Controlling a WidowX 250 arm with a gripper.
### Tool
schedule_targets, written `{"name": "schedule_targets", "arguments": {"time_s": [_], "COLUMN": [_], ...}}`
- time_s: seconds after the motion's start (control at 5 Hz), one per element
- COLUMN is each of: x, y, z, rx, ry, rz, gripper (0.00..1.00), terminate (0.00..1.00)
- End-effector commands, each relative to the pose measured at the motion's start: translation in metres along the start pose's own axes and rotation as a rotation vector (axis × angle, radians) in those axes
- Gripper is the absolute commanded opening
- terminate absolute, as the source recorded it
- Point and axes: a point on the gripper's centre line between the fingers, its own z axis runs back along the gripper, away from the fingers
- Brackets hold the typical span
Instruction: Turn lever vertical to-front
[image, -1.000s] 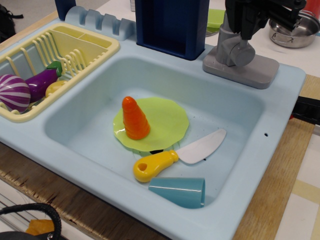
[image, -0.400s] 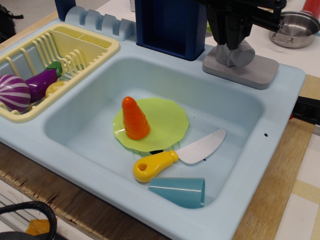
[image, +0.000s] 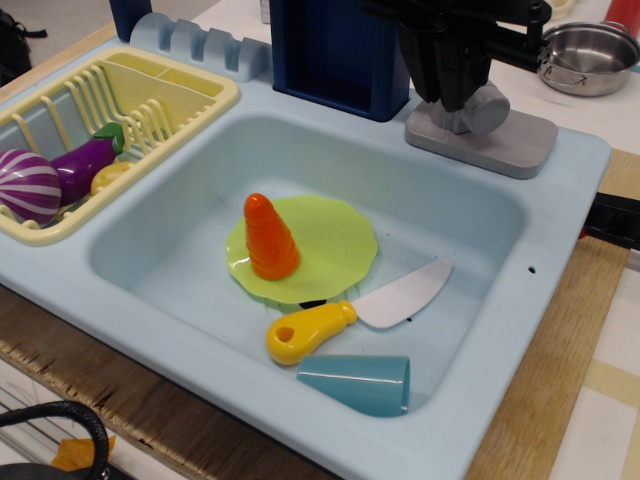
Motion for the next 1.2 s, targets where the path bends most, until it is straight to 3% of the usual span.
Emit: {"name": "schedule_targets", "arguments": {"time_s": [0.0,0.2,0.8,1.0], "x": [-0.049,-0.058,-0.095,-0.103], "y": [0.011,0.015,0.023,0.024], "z": [-0.035,-0.037,-0.046,-0.042], "rx": [-0.004,-0.027,-0.079,-0.062], "ry": [0.238,0.295,0.383,0.424], "rz": [0.050,0.070,0.160,0.186], "gripper": [0.00,0.00,0.00,0.00], "terminate": [0.00,0.00,0.00,1.00]}}
